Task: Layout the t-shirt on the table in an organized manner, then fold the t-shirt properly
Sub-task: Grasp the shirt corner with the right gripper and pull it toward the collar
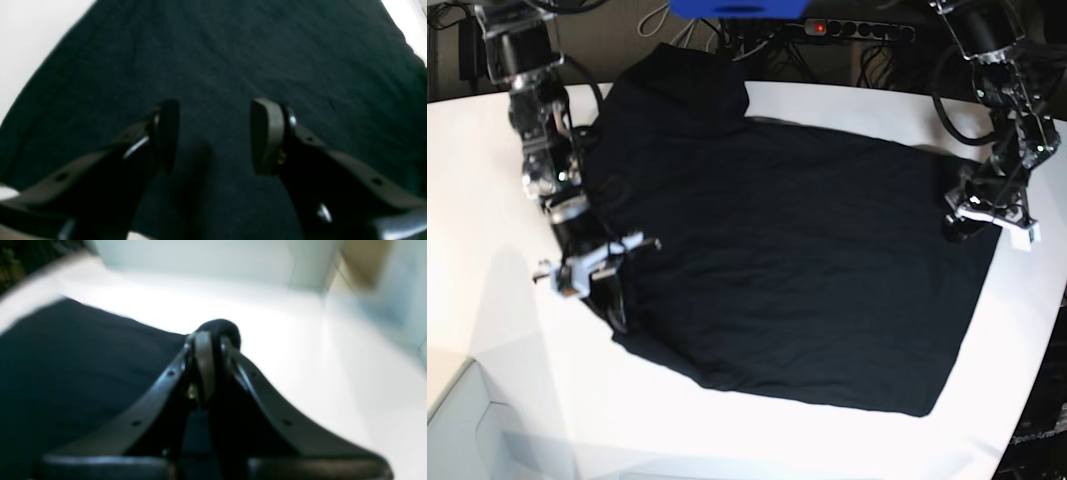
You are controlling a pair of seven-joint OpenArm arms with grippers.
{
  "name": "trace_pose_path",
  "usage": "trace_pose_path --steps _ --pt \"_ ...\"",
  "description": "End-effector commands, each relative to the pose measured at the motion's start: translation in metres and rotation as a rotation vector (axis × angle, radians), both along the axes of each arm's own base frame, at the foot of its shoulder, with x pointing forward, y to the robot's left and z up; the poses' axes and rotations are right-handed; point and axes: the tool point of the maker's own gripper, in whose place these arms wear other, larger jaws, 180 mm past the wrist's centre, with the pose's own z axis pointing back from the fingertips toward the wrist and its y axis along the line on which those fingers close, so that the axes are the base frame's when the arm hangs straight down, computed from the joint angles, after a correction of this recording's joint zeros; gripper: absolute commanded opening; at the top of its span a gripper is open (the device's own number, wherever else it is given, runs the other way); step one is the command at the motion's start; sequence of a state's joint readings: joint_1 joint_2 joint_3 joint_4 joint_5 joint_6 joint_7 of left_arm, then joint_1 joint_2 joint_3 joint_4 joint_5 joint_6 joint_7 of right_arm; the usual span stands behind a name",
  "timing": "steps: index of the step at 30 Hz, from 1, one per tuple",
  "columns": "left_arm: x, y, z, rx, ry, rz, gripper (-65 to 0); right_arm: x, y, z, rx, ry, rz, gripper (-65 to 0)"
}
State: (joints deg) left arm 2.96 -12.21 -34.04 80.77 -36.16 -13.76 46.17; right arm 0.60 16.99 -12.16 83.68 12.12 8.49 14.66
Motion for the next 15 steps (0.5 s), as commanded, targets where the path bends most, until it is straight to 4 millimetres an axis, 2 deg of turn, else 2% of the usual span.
trace_pose_path --steps 1,3,6,9,12,15 --pt "0.011 0.007 0.018 0.023 -0.059 0.003 -31.9 -0.015 0.019 0.008 -0.017 -0.036 0.06 -65.0" --pt "0.011 0.007 0.018 0.023 -0.058 0.001 -31.9 -0.048 0.057 0.004 -0.058 -0.033 0.166 -65.0" --pt "0.012 0.007 0.018 0.023 -0.06 0.001 -31.9 -0.097 0.107 -0.019 -0.117 0.013 0.319 -65.0" --pt "0.015 0.007 0.021 0.022 -0.068 0.0 -31.9 -0.133 0.144 -0.046 -0.194 0.058 0.45 -65.0" --pt "0.015 0.007 0.021 0.022 -0.067 -0.001 -31.9 -0.162 0.167 -0.072 -0.3 0.108 0.548 -64.7" --pt "0.015 0.007 0.021 0.022 -0.068 0.0 -31.9 -0.171 0.172 -0.086 -0.371 0.15 0.574 -58.4"
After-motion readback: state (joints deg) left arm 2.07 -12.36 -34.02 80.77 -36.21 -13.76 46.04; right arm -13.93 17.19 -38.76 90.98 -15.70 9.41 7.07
